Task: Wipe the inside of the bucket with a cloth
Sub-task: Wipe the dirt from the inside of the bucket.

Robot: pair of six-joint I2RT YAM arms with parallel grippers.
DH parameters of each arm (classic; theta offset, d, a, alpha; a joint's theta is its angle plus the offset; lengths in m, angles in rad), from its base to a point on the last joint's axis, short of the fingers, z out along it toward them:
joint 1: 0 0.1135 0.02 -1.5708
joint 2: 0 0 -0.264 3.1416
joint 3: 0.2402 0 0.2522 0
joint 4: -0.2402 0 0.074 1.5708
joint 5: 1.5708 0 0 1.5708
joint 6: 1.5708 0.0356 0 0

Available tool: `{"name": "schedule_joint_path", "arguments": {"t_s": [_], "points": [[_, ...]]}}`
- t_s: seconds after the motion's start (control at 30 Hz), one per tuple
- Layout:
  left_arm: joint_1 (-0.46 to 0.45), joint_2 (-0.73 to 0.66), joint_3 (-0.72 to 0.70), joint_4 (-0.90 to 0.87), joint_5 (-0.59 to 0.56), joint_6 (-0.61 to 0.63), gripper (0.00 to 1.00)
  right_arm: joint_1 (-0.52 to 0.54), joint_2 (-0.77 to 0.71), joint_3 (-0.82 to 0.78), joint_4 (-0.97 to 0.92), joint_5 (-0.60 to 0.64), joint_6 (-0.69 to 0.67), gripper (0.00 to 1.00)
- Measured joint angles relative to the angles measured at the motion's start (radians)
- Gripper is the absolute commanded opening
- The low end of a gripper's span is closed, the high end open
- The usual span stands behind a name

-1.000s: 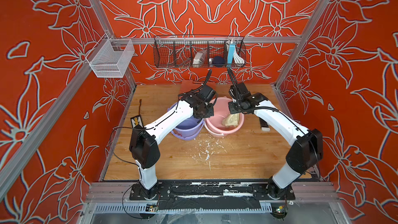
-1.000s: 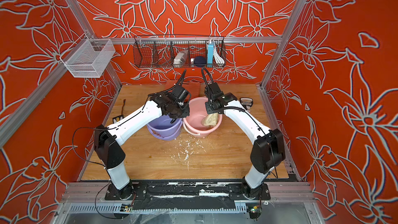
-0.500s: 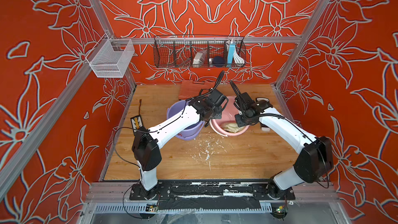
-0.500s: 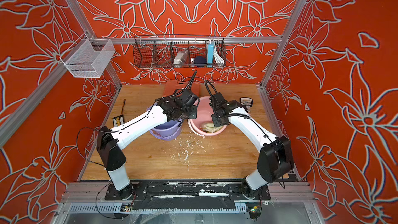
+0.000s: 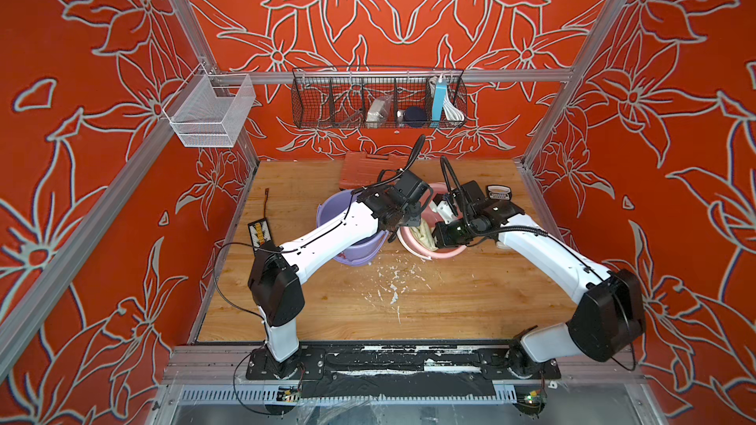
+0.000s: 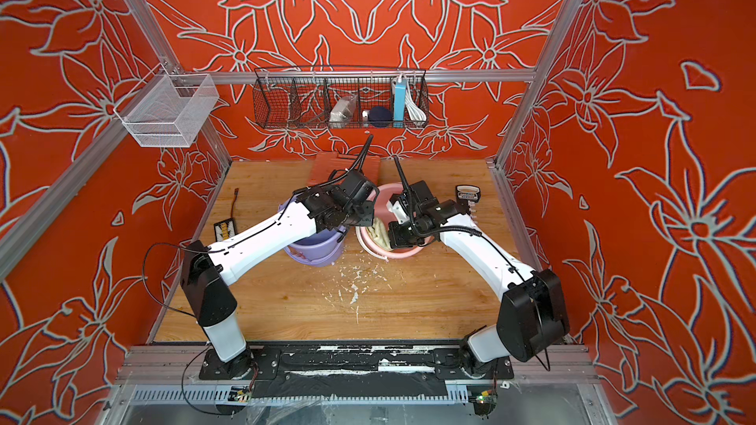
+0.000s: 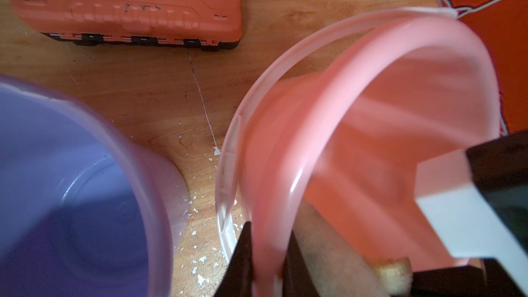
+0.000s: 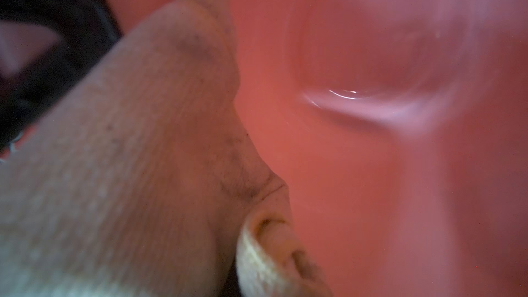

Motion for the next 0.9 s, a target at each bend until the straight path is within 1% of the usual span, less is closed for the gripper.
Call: {"name": "schedule_joint_path", "arguments": {"t_s": [0.07, 0.1, 0.17, 0.3, 0.4, 0.47, 0.57, 0.67, 0.73, 0.83, 0.9], "points": [[0.000, -0.002, -0.003, 0.001, -0.008, -0.003, 0.00, 0.000, 0.005, 0.020, -0.024, 0.017, -0.002, 0.00], [0.000, -0.002, -0.003, 0.001, -0.013, -0.004, 0.00, 0.000, 0.007, 0.035, -0.046, 0.046, -0.009, 0.00], [0.000, -0.003, -0.001, -0.002, -0.025, -0.003, 0.00, 0.000, 0.007, 0.049, -0.079, 0.130, -0.025, 0.00], [0.000, -0.008, 0.007, -0.033, -0.050, -0.003, 0.00, -0.008, 0.000, 0.050, -0.152, 0.349, -0.061, 0.00], [-0.003, -0.011, 0.011, -0.053, -0.047, -0.002, 0.00, -0.016, -0.002, 0.061, -0.177, 0.488, -0.076, 0.00], [-0.006, -0.011, 0.022, -0.069, -0.035, 0.001, 0.00, -0.016, 0.000, 0.087, -0.192, 0.569, -0.087, 0.00], [-0.006, -0.008, 0.061, -0.104, -0.013, 0.008, 0.00, -0.016, 0.013, 0.146, -0.199, 0.656, -0.102, 0.00], [-0.006, 0.001, 0.118, -0.142, 0.013, 0.016, 0.00, -0.017, 0.054, 0.222, -0.190, 0.706, -0.111, 0.00], [-0.006, 0.002, 0.132, -0.156, 0.037, 0.019, 0.00, -0.018, 0.085, 0.259, -0.169, 0.718, -0.111, 0.00], [-0.006, 0.006, 0.131, -0.168, 0.083, 0.016, 0.00, -0.018, 0.119, 0.279, -0.116, 0.705, -0.111, 0.00], [-0.006, 0.015, 0.132, -0.177, 0.105, 0.013, 0.00, -0.018, 0.128, 0.279, -0.079, 0.670, -0.111, 0.00]]}}
